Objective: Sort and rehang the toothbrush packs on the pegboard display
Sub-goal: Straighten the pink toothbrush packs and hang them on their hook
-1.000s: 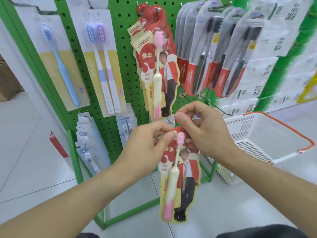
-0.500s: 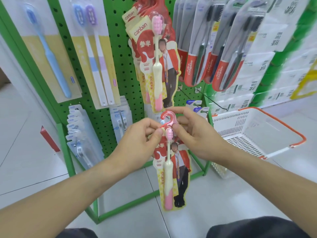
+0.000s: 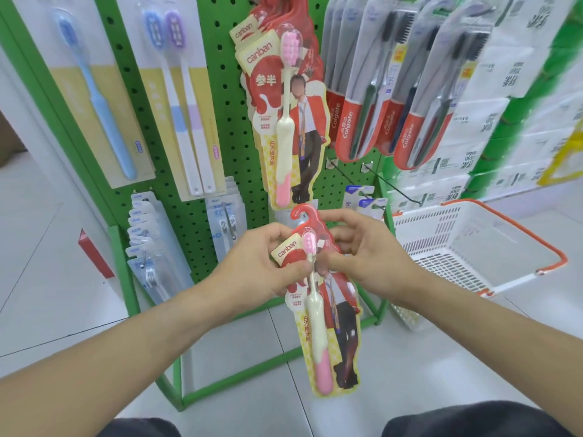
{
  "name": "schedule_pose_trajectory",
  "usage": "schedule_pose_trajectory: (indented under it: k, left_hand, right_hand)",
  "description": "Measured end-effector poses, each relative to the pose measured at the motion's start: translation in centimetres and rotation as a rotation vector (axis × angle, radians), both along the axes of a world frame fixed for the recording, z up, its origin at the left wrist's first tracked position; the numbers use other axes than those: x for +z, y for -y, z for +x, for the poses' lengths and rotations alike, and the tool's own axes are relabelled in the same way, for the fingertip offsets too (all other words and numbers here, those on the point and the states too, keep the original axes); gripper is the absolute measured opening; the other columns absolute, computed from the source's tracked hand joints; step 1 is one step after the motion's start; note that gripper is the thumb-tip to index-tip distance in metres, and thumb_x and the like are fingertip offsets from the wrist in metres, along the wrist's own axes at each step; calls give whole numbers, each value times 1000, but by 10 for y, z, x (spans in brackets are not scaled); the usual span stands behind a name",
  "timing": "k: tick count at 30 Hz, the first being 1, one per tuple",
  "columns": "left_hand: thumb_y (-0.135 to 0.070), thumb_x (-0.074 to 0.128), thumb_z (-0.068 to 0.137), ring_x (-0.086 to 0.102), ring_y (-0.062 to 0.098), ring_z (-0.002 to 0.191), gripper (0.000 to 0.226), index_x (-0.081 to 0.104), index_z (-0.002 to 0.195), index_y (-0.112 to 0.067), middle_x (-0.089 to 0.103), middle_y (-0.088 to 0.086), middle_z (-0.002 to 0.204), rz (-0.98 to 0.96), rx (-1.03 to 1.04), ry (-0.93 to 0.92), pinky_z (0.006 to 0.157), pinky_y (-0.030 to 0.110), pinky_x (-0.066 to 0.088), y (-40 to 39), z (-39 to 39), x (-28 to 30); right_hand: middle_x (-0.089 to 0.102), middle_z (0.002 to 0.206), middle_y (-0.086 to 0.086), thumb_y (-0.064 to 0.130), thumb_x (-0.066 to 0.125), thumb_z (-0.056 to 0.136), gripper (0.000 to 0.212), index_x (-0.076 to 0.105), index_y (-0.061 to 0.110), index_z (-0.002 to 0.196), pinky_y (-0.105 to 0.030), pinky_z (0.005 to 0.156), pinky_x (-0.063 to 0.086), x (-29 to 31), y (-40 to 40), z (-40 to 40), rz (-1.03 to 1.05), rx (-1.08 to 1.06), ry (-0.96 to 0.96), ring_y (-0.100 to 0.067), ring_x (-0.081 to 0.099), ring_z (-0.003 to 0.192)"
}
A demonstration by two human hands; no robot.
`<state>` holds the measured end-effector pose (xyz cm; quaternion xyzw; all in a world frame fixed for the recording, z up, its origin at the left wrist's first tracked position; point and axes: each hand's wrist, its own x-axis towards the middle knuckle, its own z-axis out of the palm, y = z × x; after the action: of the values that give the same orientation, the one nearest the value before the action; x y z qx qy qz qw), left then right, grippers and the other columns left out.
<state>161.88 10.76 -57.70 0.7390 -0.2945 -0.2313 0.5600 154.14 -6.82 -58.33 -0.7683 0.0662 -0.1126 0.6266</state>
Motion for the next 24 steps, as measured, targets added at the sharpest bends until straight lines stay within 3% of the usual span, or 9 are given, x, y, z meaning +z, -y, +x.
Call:
schedule_pose_trajectory:
  k: [6,9,13,15,18,21,24]
  left_hand:
    - [-5,75,88,75,37,78,17,67,101,-12,77,12,91,-58,82,-3,69,51,63,-3,6,0]
    - [-3,71,90,75,32,76,16,65,103,-10,76,14,92,-58,89,-26,68,49,63,-3,6,-3]
    - [-2,72,89,75,30,74,16,66,102,-10,77,12,90,-84,127,-11,63,43,63,-4,5,-4]
    - [-2,72,89,76,26,73,16,66,103,-9,78,9,89,-120,155,-13,57,33,61,-6,6,-3]
    - [-3,71,90,75,17,69,21,62,109,-7,78,5,84,-113,138,-65,53,23,55,-8,7,0]
    - [-4,72,90,77,20,81,32,55,116,-13,78,6,89,-22,26,-140,60,33,61,-12,6,-1]
    - [-4,74,88,76,31,84,35,55,116,-13,77,11,89,-7,34,-116,61,41,63,-16,4,-6]
  right_hand:
    - [75,111,-19,-5,72,88,32,66,-2,119,-31,83,60,0,-2,-10,60,198,-97,-21,72,94]
    - [72,111,-25,6,79,86,34,67,-2,117,-57,94,55,-3,1,-9,-21,196,-133,-34,72,100]
    - [75,109,-21,10,81,85,27,71,5,110,-69,95,49,-5,7,-12,-32,281,-245,-43,71,102]
    - [75,99,-19,6,82,82,19,73,10,98,-69,92,52,-5,8,-14,-53,352,-318,-34,71,91]
    - [75,99,-23,5,82,79,23,71,2,99,-61,90,54,-7,8,-14,-74,344,-295,-26,69,88]
    - [73,103,-27,4,82,78,27,70,-1,103,-52,88,56,-10,10,-15,-17,329,-263,-27,69,89]
    - [74,102,-25,3,81,75,28,71,5,100,-53,86,55,-14,8,-18,2,370,-325,-28,70,88]
